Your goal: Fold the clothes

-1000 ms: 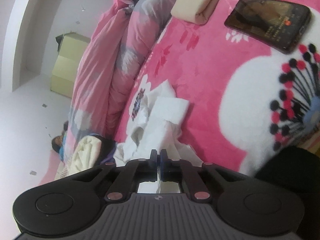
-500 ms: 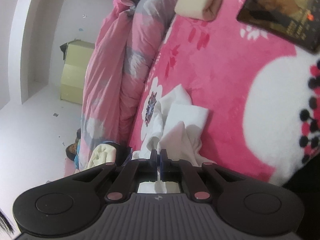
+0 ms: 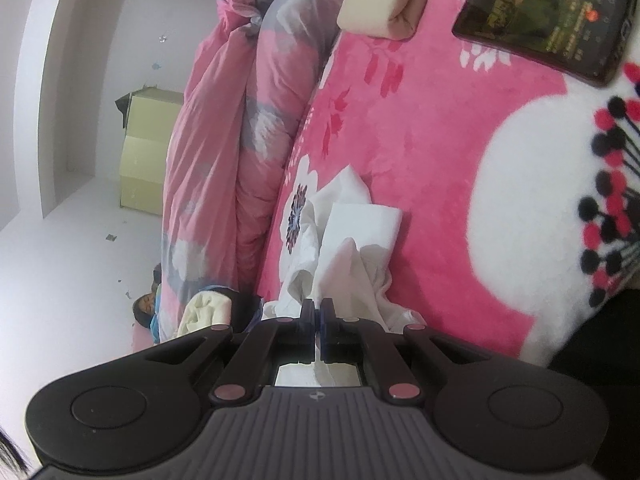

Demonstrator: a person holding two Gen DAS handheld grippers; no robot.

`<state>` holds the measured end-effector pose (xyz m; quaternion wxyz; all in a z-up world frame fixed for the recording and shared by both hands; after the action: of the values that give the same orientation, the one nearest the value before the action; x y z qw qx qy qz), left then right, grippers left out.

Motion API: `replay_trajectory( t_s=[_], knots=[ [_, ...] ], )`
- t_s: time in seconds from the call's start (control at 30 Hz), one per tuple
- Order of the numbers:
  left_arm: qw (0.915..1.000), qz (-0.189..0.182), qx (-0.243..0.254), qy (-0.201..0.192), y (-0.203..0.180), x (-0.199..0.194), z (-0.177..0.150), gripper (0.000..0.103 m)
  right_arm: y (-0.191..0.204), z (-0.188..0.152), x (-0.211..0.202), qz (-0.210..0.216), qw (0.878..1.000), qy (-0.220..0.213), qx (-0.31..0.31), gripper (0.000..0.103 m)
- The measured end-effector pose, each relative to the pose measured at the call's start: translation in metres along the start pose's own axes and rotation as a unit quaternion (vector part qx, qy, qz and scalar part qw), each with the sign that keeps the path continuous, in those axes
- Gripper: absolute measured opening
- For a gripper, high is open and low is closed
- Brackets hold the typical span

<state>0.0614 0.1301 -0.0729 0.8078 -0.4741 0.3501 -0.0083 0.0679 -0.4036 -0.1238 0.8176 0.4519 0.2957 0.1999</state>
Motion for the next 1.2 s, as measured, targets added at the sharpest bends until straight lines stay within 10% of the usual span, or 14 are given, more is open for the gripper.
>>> replay_trajectory(
  t_s=[0.67,0.77,0.87,1.2],
  knots=[
    [0.9961,-0.040,-0.055,0.057,-0.040,0.150,0.100,0.002,-0.009,0.111,0.096,0.036,0.999,-0.027,0.020,0.002],
    [0.9909,-0.045,-0.104,0.072,-0.020,0.173,0.107,0.020,-0.038,0.122,0.117,0.061,0.993,-0.021,0.098,0.010],
    [0.9872,-0.055,-0.137,0.061,-0.007,0.177,0.112,0.037,-0.065,0.126,0.128,0.061,0.987,-0.034,0.143,0.045],
    [0.9837,-0.081,-0.161,0.006,0.000,0.129,0.127,0.050,-0.067,0.122,0.109,0.079,0.985,-0.065,0.135,0.046]
  ],
)
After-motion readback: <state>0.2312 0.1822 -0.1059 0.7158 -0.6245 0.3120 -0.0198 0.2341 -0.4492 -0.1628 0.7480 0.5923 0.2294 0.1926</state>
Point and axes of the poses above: each gripper's, at about its wrist camera, not at the fingertips, and x roughly the way its jaws point, y to its left, z to its top, the point moved 6 cm from there along x, roughly the way its jaws point, and after that the axes turned 13 degrees about -x, right-handed, at the moved point
